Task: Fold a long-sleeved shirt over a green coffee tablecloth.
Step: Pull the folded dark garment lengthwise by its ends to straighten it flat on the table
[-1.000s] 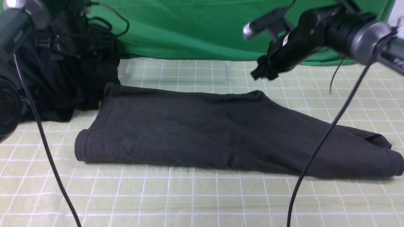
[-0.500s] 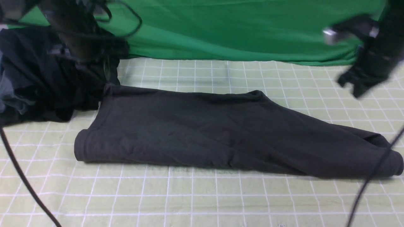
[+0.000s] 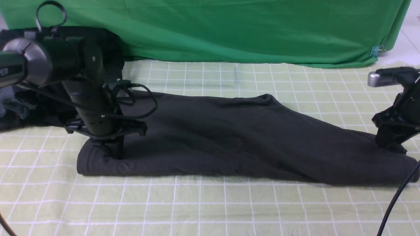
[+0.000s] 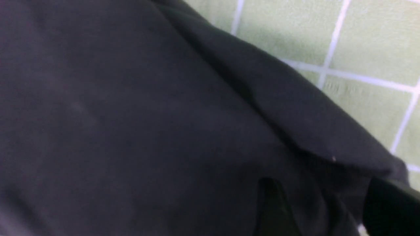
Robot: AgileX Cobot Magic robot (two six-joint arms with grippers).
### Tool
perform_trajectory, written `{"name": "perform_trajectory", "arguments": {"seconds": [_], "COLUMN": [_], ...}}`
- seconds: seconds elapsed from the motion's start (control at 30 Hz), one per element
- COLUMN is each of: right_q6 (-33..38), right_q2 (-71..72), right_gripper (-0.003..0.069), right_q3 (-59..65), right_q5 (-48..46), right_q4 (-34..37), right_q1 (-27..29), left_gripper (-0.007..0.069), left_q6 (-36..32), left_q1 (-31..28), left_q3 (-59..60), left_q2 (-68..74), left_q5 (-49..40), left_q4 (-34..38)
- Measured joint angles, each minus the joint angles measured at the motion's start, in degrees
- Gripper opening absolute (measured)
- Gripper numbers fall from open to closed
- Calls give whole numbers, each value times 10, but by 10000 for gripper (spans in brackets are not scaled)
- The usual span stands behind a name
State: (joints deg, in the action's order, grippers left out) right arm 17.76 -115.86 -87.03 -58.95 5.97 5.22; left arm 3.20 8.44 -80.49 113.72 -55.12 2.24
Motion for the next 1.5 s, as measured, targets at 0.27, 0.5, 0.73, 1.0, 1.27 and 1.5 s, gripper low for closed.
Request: {"name": "perform_trajectory", "arguments": {"seconds": [0.27,0.5,0.73,1.0,1.27,1.5], "right_q6": [1,6,-14,7,-88,-130], "right_q2": [-36,-32,-12,-40,-52,-7], "right_gripper": [298,28,28,52,413,326], "right_q3": [0,-8,-47,-53,-101,-118], "right_q5": [4,-11,-2,24,-13,-94], "right_q4": [3,-2,-43,-51,-147,-148], "right_q1": [0,0,-1,-1,-2,-1], "left_gripper": [-4,-4,-4,-4,-4,-4], "left_q6": [1,1,1,-3,-3,-2], "left_q1": [-9,-10,-10,-10,-11,-11], "left_q3": [-1,-1,-2,-2,-2,4], "left_q2": [9,10,10,10,1,-62], "left_q5": [1,1,0,-2,-9,-22], "left_q4": [13,13,14,17,19,36]}}
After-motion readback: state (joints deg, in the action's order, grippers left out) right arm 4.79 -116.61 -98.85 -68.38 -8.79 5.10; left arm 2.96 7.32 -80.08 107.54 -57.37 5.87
